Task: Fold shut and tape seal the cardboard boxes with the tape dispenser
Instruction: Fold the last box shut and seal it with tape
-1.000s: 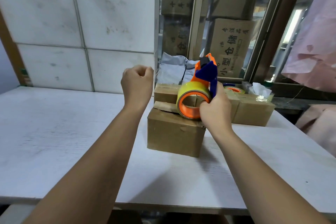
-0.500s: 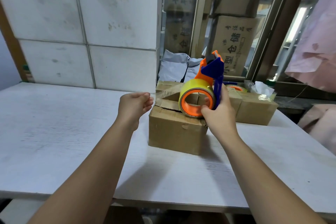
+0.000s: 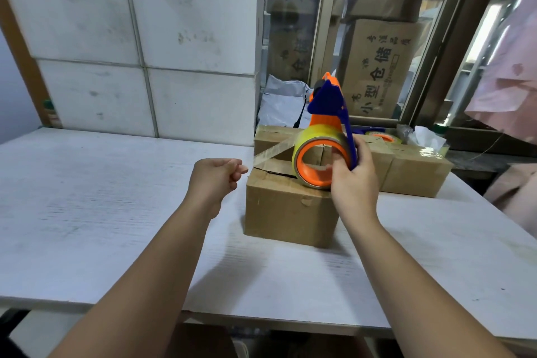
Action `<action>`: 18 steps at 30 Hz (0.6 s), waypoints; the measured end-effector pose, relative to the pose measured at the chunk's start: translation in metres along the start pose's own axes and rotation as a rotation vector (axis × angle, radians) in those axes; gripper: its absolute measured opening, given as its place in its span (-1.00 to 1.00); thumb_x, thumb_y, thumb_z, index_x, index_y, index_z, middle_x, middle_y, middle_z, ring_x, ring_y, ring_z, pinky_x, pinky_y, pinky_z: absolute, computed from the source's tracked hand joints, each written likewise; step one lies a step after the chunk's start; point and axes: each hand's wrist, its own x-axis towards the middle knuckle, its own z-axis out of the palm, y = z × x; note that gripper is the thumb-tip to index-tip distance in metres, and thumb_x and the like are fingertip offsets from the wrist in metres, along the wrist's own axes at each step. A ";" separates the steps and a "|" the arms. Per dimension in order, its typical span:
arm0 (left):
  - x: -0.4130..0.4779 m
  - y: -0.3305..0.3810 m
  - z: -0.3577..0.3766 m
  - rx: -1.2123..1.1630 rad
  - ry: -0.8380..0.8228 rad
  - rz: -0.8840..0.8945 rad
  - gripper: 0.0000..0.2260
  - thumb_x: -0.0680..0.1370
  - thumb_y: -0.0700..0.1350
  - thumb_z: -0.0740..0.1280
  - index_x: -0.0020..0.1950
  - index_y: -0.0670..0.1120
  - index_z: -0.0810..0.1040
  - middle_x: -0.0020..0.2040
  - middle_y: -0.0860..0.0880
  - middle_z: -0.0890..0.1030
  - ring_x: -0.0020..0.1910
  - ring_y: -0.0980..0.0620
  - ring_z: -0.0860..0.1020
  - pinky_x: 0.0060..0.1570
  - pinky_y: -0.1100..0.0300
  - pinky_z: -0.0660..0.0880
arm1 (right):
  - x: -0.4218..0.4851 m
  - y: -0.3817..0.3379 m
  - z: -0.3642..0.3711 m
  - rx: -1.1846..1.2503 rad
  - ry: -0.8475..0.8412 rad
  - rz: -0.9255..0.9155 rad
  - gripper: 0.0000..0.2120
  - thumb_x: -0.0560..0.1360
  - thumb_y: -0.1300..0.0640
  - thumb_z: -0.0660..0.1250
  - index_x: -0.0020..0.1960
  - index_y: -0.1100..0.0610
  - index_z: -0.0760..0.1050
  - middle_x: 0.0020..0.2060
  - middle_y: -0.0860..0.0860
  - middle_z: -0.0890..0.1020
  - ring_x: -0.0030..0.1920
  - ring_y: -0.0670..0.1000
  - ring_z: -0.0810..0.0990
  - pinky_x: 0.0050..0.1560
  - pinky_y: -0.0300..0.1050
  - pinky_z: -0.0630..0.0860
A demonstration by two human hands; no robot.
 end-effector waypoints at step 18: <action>-0.004 0.000 0.006 0.205 0.030 0.052 -0.83 0.55 -0.19 0.27 -0.17 -0.12 0.64 -0.37 -0.01 0.53 -0.31 -0.02 0.43 -0.18 0.12 0.40 | 0.003 0.011 0.004 0.280 0.030 0.139 -0.64 0.60 0.15 0.19 0.37 -0.07 0.37 0.19 0.06 0.56 0.19 0.10 0.55 0.07 -0.09 0.55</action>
